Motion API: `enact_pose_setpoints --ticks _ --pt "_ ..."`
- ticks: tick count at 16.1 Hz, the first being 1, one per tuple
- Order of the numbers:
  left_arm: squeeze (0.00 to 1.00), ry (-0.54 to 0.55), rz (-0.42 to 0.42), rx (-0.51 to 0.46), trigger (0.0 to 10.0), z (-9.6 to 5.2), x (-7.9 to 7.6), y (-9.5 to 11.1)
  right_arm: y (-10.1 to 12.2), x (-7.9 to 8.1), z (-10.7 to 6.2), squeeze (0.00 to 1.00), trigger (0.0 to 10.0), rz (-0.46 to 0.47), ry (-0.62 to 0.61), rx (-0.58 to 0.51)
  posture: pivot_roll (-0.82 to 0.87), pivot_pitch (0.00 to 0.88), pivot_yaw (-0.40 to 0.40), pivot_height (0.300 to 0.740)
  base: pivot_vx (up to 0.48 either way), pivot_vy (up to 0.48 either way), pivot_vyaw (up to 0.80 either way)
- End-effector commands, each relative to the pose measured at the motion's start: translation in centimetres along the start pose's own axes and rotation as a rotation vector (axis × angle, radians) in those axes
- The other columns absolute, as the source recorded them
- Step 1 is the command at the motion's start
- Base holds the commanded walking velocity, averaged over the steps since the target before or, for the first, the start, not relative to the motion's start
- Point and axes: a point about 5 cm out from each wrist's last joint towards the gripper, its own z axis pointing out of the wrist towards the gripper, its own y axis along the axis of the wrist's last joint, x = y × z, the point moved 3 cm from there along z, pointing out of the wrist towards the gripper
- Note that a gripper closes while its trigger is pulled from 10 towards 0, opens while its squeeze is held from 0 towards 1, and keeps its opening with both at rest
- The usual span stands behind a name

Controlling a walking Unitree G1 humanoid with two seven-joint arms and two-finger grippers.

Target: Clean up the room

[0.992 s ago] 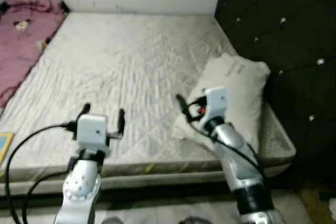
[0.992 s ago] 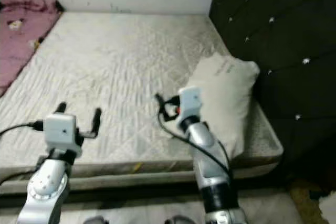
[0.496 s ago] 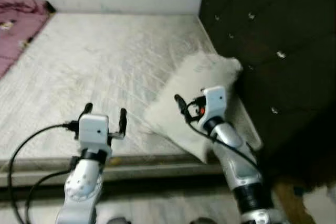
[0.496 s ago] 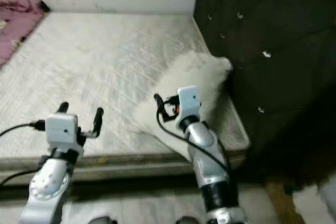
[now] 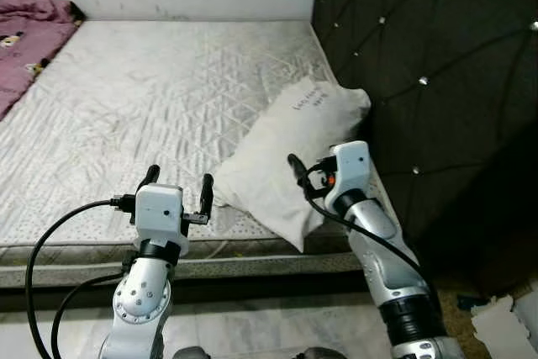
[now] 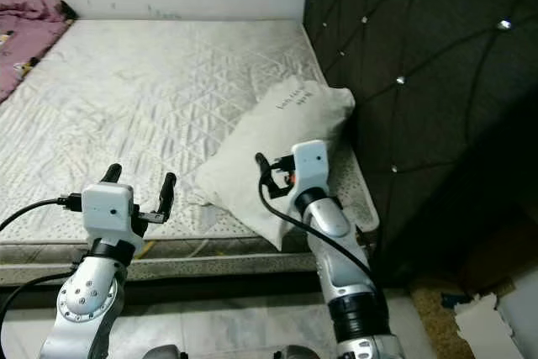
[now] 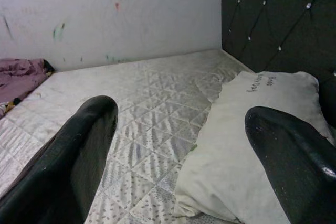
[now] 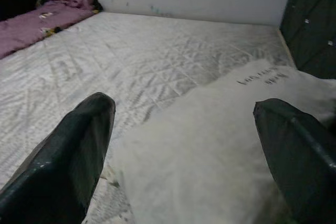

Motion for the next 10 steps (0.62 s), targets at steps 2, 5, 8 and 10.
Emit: enact_pose_setpoints --ticks 2,5,8,10 --pt "0.00 -0.005 -0.005 -0.019 10.0 -0.05 0.00 0.41 0.54 -0.10 0.09 0.00 10.0 -0.012 0.000 -0.015 -0.03 0.000 -0.020 0.740 0.349 0.000 0.00" --pt "0.00 -0.012 -0.006 -0.019 10.0 -0.07 -0.07 0.36 0.52 -0.10 0.13 0.00 10.0 -0.011 0.001 -0.015 -0.03 0.000 -0.024 0.740 0.410 0.000 0.00" --pt "0.00 -0.016 -0.005 -0.017 10.0 -0.06 -0.05 0.27 0.51 -0.08 0.20 0.00 10.0 -0.011 0.002 -0.014 -0.02 0.000 -0.023 0.740 0.424 0.000 0.00" --pt "0.00 -0.017 -0.003 -0.016 10.0 -0.06 -0.03 0.24 0.50 -0.06 0.21 0.00 10.0 -0.011 0.003 -0.014 -0.02 0.000 -0.023 0.740 0.424 0.000 0.00"
